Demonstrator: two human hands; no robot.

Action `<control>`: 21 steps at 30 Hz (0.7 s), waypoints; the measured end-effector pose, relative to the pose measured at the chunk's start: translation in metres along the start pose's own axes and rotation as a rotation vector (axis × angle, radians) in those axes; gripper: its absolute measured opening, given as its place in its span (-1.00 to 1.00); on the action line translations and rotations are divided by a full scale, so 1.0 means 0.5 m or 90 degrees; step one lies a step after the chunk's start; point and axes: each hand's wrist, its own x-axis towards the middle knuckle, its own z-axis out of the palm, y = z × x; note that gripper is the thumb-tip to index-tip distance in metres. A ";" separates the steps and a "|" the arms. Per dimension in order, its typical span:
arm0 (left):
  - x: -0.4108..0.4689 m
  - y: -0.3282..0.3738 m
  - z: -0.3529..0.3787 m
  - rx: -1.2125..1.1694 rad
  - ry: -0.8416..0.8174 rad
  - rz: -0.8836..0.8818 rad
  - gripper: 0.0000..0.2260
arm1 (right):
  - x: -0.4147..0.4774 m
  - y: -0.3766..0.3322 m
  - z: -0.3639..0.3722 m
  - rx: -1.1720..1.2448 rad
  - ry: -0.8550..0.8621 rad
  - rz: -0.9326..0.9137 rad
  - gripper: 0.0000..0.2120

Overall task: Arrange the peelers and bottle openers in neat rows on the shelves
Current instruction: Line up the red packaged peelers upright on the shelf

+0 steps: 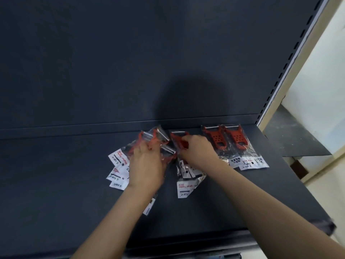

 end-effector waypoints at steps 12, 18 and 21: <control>-0.021 0.031 0.003 -0.074 -0.100 0.000 -0.56 | 0.005 0.036 -0.026 -0.017 0.102 -0.005 -0.71; -0.007 0.058 -0.016 -0.173 -0.012 -0.020 -0.74 | 0.006 0.076 -0.055 -0.024 0.150 -0.004 -0.71; 0.014 0.093 -0.036 -0.255 0.107 -0.026 -0.81 | 0.004 0.108 -0.072 -0.037 0.164 0.028 -0.72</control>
